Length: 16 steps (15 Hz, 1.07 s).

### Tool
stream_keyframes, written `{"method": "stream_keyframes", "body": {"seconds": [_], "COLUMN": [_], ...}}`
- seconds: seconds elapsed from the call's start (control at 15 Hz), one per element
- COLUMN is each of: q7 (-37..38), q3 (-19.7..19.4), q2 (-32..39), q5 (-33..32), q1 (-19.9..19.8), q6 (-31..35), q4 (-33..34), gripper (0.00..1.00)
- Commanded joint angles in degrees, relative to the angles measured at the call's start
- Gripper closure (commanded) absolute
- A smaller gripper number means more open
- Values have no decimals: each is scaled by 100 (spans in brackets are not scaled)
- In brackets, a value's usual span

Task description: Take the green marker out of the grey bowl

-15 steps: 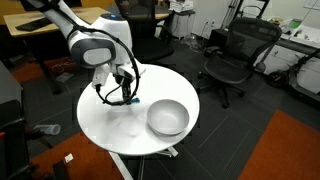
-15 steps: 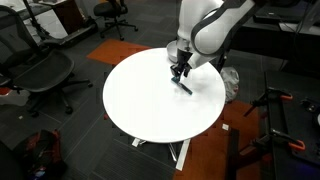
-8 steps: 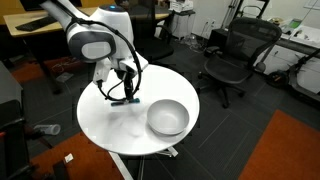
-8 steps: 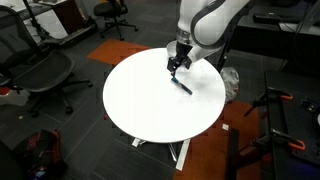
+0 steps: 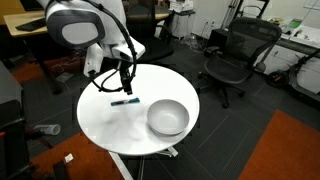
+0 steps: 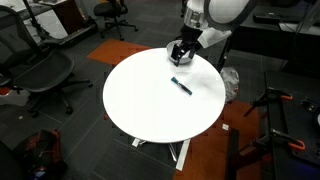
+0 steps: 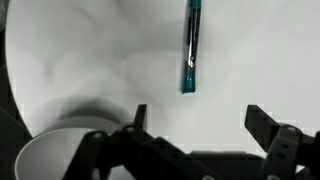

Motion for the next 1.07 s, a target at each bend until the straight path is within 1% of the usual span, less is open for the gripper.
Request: {"method": "stream_keyframes", "body": {"seconds": [0.0, 0.6, 0.8, 1.0], "q7": [-350, -584, -686, -624], "q3": [61, 16, -6, -26], "q2": [-771, -1887, -2199, -2429], "q5": [93, 143, 157, 66], "q1": [-103, -144, -137, -133], "q6": [-125, -170, -219, -256], "q4": [-563, -1179, -1326, -1423], "gripper": [0, 0, 0, 0]}}
